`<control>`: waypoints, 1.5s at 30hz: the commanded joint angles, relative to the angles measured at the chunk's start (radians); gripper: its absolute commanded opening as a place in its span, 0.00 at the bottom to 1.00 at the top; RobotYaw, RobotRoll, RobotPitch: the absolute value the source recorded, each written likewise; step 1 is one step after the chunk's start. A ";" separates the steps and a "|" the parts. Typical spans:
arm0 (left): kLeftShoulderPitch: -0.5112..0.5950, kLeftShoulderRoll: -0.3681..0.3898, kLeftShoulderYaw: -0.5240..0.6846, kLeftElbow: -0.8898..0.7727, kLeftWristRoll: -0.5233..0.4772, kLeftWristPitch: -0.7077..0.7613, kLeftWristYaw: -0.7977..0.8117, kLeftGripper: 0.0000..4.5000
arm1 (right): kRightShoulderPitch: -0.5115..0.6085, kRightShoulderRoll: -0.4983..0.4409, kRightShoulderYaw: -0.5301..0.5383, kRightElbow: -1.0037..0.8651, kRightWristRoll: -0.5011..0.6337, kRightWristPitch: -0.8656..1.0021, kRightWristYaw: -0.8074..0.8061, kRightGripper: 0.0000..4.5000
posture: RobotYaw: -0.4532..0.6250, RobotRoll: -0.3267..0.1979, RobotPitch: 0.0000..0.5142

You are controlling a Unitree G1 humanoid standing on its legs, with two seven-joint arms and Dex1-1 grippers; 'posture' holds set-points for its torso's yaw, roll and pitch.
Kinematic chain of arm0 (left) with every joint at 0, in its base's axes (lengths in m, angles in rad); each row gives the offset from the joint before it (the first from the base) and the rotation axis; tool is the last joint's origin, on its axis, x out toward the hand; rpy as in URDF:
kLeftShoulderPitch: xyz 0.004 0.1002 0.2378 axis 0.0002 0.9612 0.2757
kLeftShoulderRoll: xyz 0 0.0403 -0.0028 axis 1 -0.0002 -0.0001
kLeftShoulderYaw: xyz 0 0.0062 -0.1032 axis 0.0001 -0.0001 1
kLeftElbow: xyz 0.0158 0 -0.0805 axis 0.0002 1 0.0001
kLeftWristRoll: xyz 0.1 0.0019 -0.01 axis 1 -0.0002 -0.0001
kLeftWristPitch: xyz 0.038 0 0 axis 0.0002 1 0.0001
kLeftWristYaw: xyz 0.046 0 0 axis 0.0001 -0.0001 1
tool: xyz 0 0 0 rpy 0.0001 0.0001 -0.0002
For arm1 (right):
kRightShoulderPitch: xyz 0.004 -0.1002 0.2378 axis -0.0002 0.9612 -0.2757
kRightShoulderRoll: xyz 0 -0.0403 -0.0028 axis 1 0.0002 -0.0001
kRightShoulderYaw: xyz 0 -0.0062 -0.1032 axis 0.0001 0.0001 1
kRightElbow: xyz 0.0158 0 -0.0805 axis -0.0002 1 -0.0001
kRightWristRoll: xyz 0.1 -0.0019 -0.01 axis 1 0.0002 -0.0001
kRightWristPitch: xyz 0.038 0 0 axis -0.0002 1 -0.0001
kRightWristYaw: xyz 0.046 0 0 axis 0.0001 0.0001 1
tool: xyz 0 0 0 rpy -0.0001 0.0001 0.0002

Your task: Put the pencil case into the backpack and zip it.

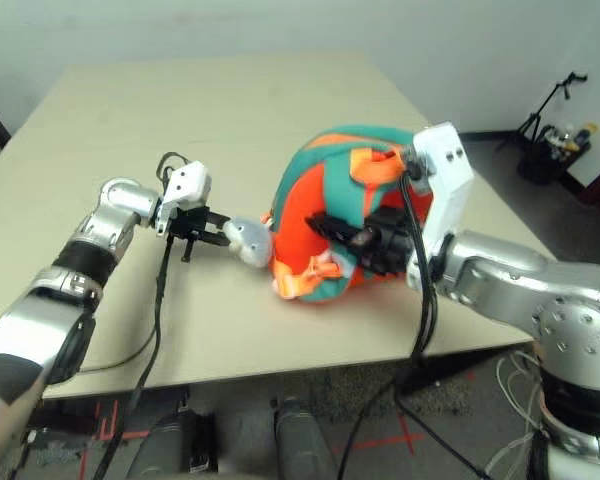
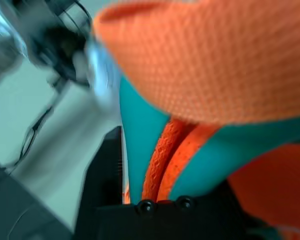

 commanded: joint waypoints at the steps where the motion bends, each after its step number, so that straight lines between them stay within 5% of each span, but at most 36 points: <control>1: 0.059 0.113 0.065 -0.275 -0.149 0.440 0.073 0.69 | 0.047 -0.126 -0.078 0.035 0.134 0.062 -0.006 0.69 | 0.25 0.62 0.10; 5: 0.096 0.249 0.153 -0.423 -0.302 0.769 0.127 0.99 | 0.141 -0.282 -0.166 0.091 0.264 0.121 0.009 0.98 | 0.27 0.62 0.09; 11: 0.118 0.277 0.347 -0.420 -0.388 0.931 0.312 1.00 | 0.310 -0.410 -0.386 0.204 0.381 0.263 0.041 1.00 | 0.29 0.62 0.08; 17: 0.167 0.262 0.446 -0.262 -0.223 0.701 0.637 1.00 | 0.389 -0.367 -0.605 0.337 0.088 0.369 0.095 1.00 | 0.29 0.62 0.07; 22: 0.230 0.196 0.520 -0.152 -0.108 0.446 0.913 1.00 | 0.377 -0.257 -0.511 0.398 -0.286 0.118 0.165 1.00 | 0.31 0.62 0.06; 28: 0.352 0.105 0.549 -0.084 -0.036 0.169 1.101 1.00 | 0.165 -0.075 -0.248 0.592 -0.640 -0.219 0.197 1.00 | 0.35 0.62 0.02; 35: 0.404 0.051 0.441 0.011 0.027 -0.035 1.123 1.00 | -0.087 0.092 -0.074 0.956 -0.926 -0.515 0.308 1.00 | 0.38 0.62 0.01; 45: 0.372 -0.007 0.428 0.140 0.021 -0.150 1.188 1.00 | -0.240 0.209 -0.064 1.325 -1.149 -0.883 0.359 1.00 | 0.39 0.62 0.01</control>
